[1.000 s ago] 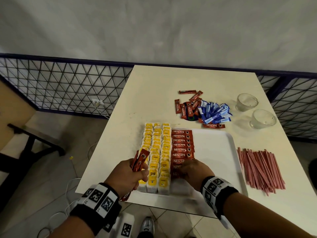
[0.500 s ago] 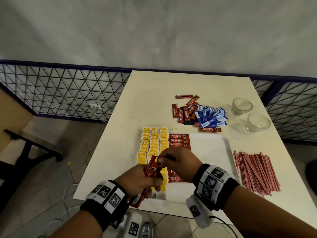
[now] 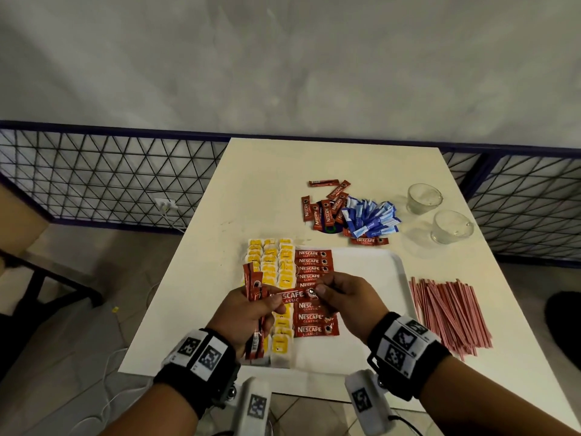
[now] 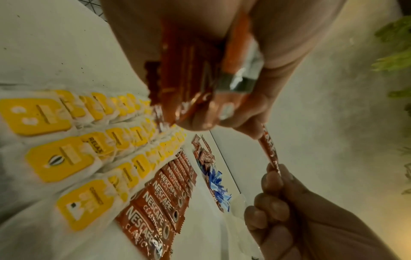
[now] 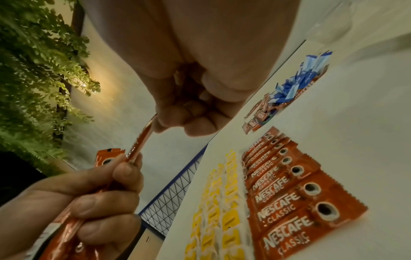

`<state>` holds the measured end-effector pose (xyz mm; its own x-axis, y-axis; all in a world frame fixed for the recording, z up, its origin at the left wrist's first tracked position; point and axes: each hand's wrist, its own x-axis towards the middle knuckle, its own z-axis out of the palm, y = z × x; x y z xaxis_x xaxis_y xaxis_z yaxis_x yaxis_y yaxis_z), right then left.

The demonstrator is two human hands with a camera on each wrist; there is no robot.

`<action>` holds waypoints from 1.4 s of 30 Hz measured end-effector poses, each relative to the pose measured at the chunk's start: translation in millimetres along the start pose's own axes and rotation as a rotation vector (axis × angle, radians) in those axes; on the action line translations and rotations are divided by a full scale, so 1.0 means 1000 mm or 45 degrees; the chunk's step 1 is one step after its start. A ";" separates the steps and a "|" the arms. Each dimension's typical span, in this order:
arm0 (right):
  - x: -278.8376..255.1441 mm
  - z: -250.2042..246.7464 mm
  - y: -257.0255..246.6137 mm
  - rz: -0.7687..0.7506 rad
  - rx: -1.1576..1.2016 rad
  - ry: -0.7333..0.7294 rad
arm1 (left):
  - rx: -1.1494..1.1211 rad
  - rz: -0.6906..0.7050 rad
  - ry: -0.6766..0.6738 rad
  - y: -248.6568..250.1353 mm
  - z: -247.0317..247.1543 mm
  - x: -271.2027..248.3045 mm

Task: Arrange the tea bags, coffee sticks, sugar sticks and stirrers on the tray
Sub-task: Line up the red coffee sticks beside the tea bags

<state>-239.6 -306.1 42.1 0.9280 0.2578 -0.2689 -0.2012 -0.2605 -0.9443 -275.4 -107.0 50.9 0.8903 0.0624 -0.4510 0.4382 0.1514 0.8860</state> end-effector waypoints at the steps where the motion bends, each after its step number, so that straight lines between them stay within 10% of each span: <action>1: -0.002 -0.003 0.001 0.018 0.016 0.001 | 0.056 0.008 0.003 -0.002 0.001 0.000; 12: -0.018 -0.039 0.078 0.551 -0.202 -0.043 | 0.467 -0.056 0.017 -0.022 -0.025 -0.007; 25: -0.001 -0.004 0.075 0.679 -0.878 -0.066 | 0.525 -0.086 0.006 -0.032 -0.049 -0.013; 29: -0.007 -0.004 0.068 0.436 -0.959 0.080 | 0.502 -0.095 -0.005 -0.031 -0.053 -0.013; 33: -0.004 0.014 0.067 -0.134 -1.275 -0.293 | 0.494 -0.094 -0.009 -0.032 -0.052 -0.012; 42: 0.006 0.025 0.071 -0.212 -1.551 -0.405 | 0.491 -0.079 -0.006 -0.030 -0.052 -0.015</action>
<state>-256.8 -299.6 -31.5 0.7644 0.5368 -0.3572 0.4845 -0.8437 -0.2312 -308.1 -61.2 25.1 0.8609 0.0601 -0.5053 0.5047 -0.2274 0.8328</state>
